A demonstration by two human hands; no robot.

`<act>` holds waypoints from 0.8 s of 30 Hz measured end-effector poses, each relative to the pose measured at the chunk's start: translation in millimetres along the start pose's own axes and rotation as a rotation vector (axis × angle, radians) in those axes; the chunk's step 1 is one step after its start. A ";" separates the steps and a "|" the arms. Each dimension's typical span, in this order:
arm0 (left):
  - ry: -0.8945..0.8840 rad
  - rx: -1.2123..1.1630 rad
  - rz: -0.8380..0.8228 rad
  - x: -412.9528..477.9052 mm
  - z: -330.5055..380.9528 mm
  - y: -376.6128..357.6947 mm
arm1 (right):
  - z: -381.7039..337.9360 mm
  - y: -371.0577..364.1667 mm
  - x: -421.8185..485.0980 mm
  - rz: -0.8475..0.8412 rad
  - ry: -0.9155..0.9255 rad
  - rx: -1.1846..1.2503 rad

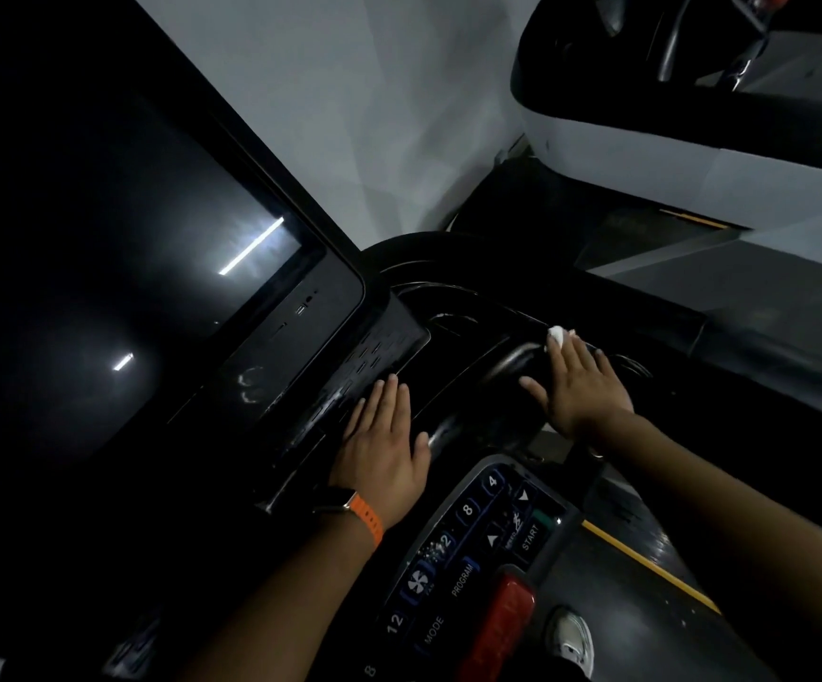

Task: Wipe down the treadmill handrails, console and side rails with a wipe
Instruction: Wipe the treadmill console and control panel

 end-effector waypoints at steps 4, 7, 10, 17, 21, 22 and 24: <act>0.007 -0.011 0.005 -1.1 -0.1 0.4 | -14.8 -6.5 -4.5 0.016 -0.027 0.109; 0.002 -0.018 -0.003 -1.4 -0.4 -0.8 | -46.6 -2.7 -16.4 -0.011 0.098 0.307; 0.006 -0.033 0.006 -0.1 -0.5 -1.2 | -78.0 4.7 -44.3 -0.077 0.298 0.427; 0.002 -0.040 0.024 -1.1 -1.1 0.4 | -82.2 13.7 -35.7 -0.100 0.391 0.293; 0.007 -0.047 0.030 -4.0 -3.2 -0.9 | -88.9 17.9 -38.5 -0.162 0.372 0.289; 0.009 -0.053 0.034 -5.1 -4.1 -1.1 | -99.1 17.2 -49.7 -0.199 0.461 0.277; 0.010 -0.059 0.044 -7.7 -6.4 -0.4 | -110.1 14.3 -66.5 -0.254 0.605 0.235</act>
Point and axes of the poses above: each hand's wrist, its own x-axis towards the middle knuckle, its own y-axis out of the back of the hand, z = x × y, the point moved 3 cm from there along x, towards the middle knuckle, and after that the axes turned 4 degrees about x, right-handed, at the moved point
